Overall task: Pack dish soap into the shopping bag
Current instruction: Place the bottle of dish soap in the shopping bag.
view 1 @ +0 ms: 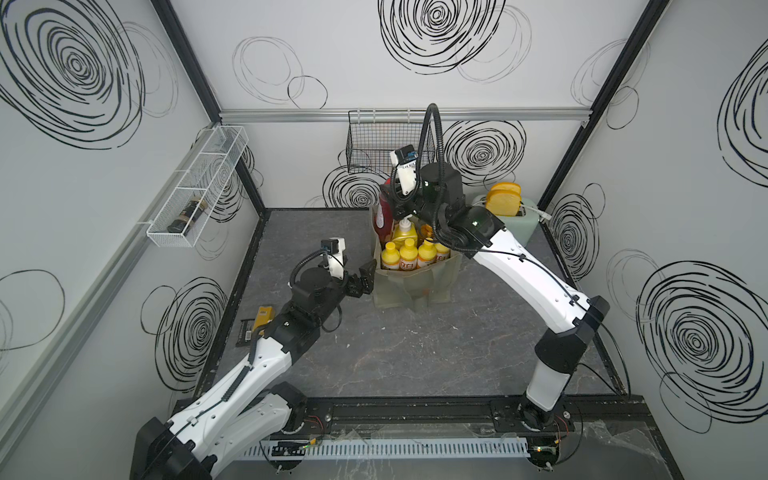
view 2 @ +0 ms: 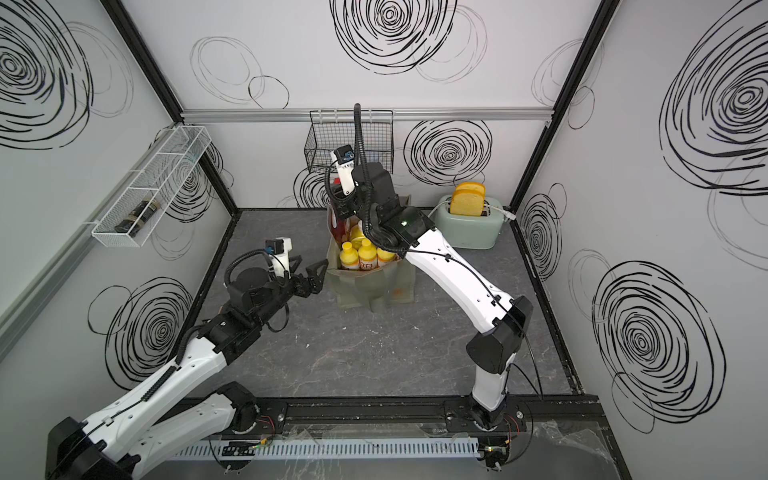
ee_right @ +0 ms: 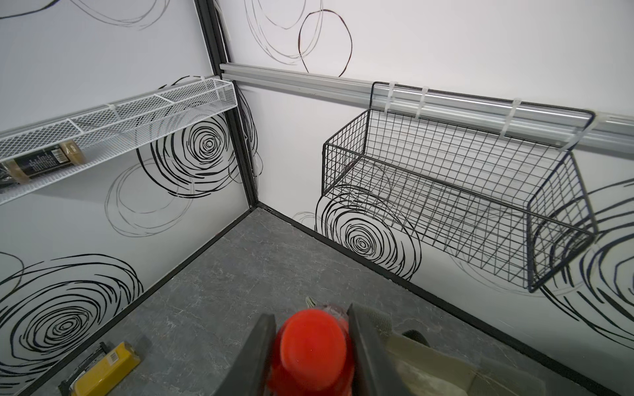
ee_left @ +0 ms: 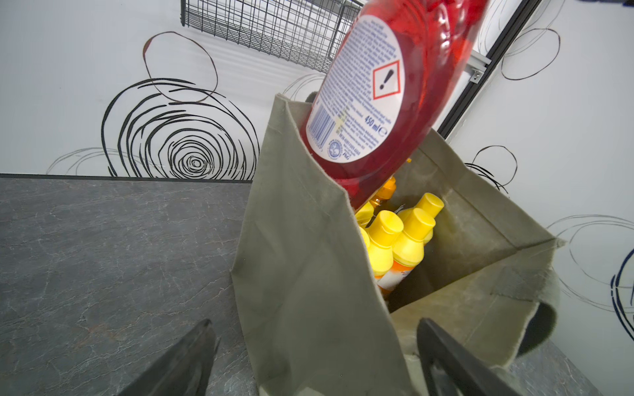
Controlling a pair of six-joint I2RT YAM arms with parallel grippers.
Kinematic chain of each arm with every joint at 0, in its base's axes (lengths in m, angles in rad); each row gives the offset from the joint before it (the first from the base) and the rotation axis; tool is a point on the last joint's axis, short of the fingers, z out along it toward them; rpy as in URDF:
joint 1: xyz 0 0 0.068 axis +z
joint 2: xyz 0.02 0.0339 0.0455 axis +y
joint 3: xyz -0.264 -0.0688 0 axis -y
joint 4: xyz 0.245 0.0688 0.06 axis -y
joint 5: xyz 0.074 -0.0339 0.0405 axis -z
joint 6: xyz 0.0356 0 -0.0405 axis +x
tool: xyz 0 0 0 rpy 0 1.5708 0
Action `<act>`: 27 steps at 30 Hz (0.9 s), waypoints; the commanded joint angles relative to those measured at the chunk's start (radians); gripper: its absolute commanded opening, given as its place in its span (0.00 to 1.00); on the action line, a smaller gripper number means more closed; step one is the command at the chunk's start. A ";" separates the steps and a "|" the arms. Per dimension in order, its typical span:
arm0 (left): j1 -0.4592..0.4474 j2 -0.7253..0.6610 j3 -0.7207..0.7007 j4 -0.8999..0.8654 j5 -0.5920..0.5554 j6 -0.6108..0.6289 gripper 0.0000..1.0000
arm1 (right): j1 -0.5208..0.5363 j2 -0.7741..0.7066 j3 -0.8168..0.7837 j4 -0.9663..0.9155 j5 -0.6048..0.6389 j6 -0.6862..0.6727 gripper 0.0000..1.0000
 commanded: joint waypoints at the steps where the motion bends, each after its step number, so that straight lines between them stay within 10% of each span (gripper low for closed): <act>1: 0.009 -0.002 -0.010 0.063 0.019 0.004 0.94 | 0.022 -0.032 0.018 0.181 0.060 -0.017 0.00; 27: 0.017 0.000 -0.018 0.073 0.032 0.001 0.94 | 0.025 0.015 -0.109 0.207 0.133 0.046 0.00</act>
